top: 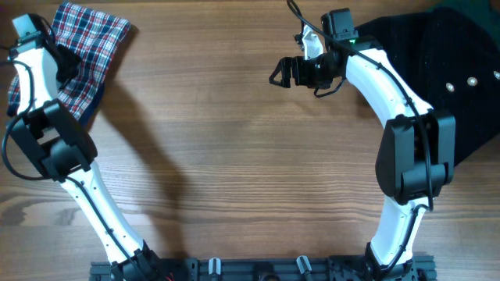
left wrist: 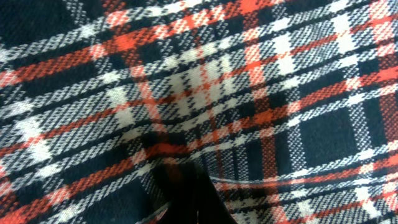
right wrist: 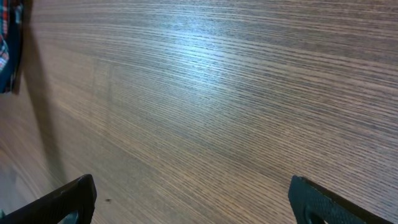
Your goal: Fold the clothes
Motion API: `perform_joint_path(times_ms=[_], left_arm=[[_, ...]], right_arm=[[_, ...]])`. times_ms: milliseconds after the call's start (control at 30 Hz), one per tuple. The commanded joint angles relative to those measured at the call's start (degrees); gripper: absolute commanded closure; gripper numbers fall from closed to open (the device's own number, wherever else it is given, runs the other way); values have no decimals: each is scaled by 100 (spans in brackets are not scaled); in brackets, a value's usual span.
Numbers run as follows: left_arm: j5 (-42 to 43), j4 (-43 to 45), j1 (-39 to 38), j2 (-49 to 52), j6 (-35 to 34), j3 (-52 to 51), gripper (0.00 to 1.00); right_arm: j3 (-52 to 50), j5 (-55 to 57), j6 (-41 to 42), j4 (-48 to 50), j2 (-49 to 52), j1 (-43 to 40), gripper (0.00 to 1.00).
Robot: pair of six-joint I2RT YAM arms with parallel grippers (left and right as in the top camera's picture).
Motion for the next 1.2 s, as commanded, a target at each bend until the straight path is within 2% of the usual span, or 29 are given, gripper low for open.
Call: perform_joint_path(times_ms=[0,267,367,467,600,833,1000,1167], left_arm=[[96,-42,-85,409,127,-61,96],[68,190,-699,114,363,94,96],[42,214,-820,-326,702,291,91],[17,503,-984,-590,1209,330,92],[-61,654,-1054,-586,1305,328,96],[13,1462,-1235,-466,2028,328,96],[603,2039,-1333,-173,2577,328,96],[608,2232,-1357,181,2699,328,96]], right_arm=[[90,-136,111,37,-179,-15,0],[90,-175,105,28,-179,-17,0],[90,-175,103,31,-179,-17,0],[90,-188,103,22,-179,-17,0],[90,-199,37,-42,-179,-17,0],[90,-197,-22,-61,-179,-17,0],[90,-195,-22,-66,-179,-17,0],[90,-192,-22,-55,-179,-17,0]])
